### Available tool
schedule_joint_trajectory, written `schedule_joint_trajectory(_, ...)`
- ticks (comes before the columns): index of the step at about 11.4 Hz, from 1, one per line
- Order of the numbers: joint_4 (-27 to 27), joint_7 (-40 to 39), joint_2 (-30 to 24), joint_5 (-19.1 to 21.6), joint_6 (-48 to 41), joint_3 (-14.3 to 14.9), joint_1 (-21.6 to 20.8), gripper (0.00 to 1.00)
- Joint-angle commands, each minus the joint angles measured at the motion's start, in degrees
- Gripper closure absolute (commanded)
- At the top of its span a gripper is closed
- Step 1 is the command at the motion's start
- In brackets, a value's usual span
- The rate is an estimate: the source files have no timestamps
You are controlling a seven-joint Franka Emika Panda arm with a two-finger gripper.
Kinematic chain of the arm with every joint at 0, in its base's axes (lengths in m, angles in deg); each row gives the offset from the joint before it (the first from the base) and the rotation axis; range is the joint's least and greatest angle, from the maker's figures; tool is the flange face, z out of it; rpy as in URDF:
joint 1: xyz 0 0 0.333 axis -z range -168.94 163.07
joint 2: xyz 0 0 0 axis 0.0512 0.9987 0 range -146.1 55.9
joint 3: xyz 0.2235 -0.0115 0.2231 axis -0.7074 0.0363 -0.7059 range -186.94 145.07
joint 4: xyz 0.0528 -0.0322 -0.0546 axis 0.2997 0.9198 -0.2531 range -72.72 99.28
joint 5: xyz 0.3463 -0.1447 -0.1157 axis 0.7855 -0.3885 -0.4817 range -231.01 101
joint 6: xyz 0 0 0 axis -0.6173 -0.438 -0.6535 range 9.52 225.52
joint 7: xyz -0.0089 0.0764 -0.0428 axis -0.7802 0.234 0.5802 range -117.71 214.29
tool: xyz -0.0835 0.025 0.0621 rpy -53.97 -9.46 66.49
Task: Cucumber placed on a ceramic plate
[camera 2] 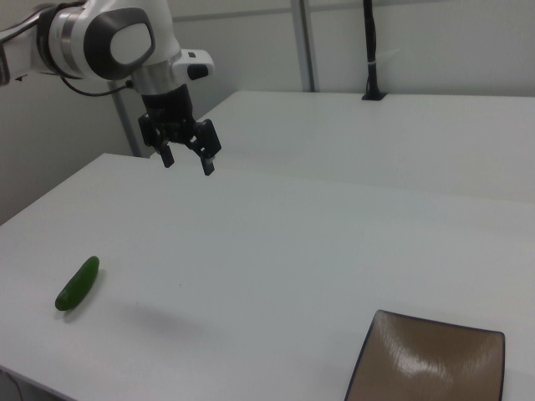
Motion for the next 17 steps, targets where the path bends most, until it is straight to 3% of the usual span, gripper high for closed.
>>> schedule_joint_trajectory(1, -0.38, -0.75, 0.09, 1.06, -1.52, 0.02, -0.21, 0.0)
schedule_joint_trajectory(4, -0.12, -0.92, 0.35, 1.06, -4.84, -0.16, -3.01, 0.0)
schedule_joint_trajectory(7, -0.12, 0.04, 0.88, 1.06, -6.26, -0.16, -8.81, 0.0)
schedule_joint_trajectory(17, -0.47, 14.87, 6.94, 0.88, -4.95, -0.16, -29.11, 0.0)
